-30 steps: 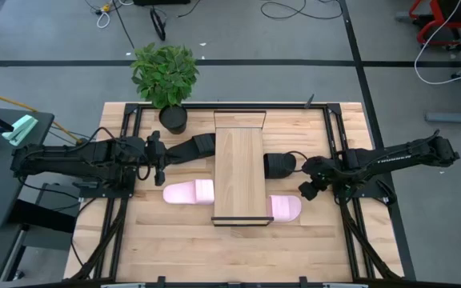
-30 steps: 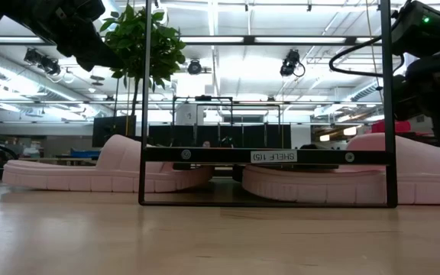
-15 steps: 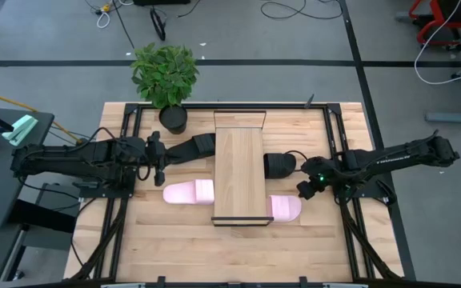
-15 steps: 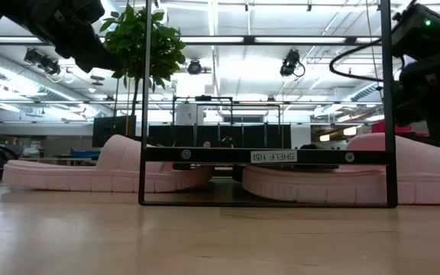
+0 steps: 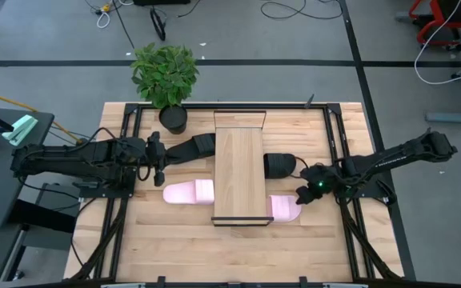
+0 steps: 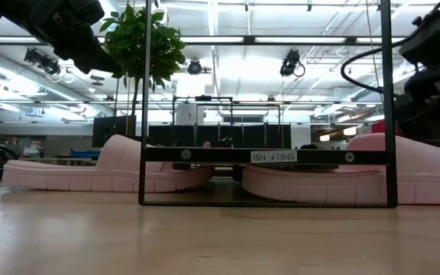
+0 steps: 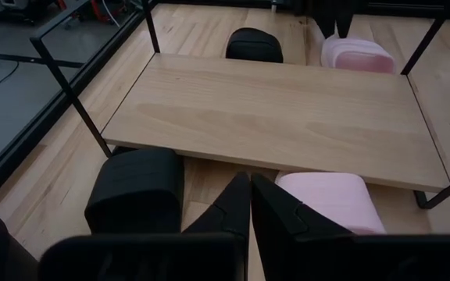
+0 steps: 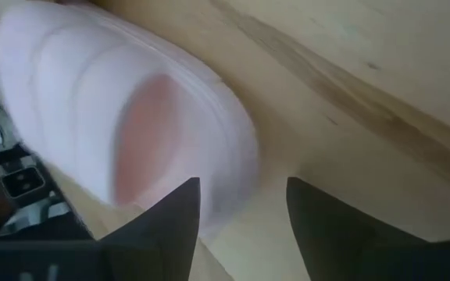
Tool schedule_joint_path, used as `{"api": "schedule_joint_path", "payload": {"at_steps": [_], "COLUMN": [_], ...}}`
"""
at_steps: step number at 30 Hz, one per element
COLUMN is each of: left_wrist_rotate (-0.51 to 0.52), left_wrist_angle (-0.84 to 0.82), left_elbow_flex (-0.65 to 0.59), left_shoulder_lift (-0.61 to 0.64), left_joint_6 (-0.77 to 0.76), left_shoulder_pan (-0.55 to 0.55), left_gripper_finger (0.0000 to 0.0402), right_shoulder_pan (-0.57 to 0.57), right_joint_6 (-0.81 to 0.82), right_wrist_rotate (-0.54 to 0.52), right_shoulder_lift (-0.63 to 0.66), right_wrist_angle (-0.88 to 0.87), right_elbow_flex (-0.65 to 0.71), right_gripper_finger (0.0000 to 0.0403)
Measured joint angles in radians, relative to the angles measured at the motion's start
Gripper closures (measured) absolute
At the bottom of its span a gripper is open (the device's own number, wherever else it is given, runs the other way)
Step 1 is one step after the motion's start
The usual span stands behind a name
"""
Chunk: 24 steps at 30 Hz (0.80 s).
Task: Pick and place slides into the shelf
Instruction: Put the right pink slide on the shelf
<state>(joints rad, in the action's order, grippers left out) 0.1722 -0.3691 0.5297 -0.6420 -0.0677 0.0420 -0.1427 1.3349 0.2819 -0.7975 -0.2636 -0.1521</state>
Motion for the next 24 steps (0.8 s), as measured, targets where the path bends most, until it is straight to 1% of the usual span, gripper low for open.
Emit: {"api": "schedule_joint_path", "payload": {"at_steps": [8, 12, 16, 23, 24], "left_wrist_rotate": [0.000, 0.000, 0.000, 0.000, 0.000], "left_wrist_angle": [0.000, 0.000, 0.000, 0.000, 0.000], "left_elbow_flex": [0.000, 0.000, 0.000, 0.000, 0.000], "left_shoulder_lift": [0.000, 0.000, 0.000, 0.000, 0.000], "left_joint_6": [-0.006, -0.007, -0.007, -0.008, -0.008], "left_shoulder_pan": [0.000, 0.000, 0.000, 0.000, 0.000], "left_gripper_finger": [0.0373, 0.0374, 0.0381, 0.0382, 0.0380], "right_shoulder_pan": [-0.005, -0.005, -0.005, -0.005, -0.005], "right_joint_6": [0.035, 0.035, 0.020, -0.019, -0.022], "right_wrist_rotate": [-0.007, -0.020, -0.039, -0.056, -0.056], "right_shoulder_lift": [0.001, 0.001, 0.000, 0.000, 0.000], "right_wrist_angle": [0.146, 0.180, 0.175, 0.166, 0.165], "right_elbow_flex": [0.073, 0.092, 0.094, 0.094, 0.094], "right_gripper_finger": [0.0208, 0.0223, 0.0264, 0.0376, 0.0380]}}
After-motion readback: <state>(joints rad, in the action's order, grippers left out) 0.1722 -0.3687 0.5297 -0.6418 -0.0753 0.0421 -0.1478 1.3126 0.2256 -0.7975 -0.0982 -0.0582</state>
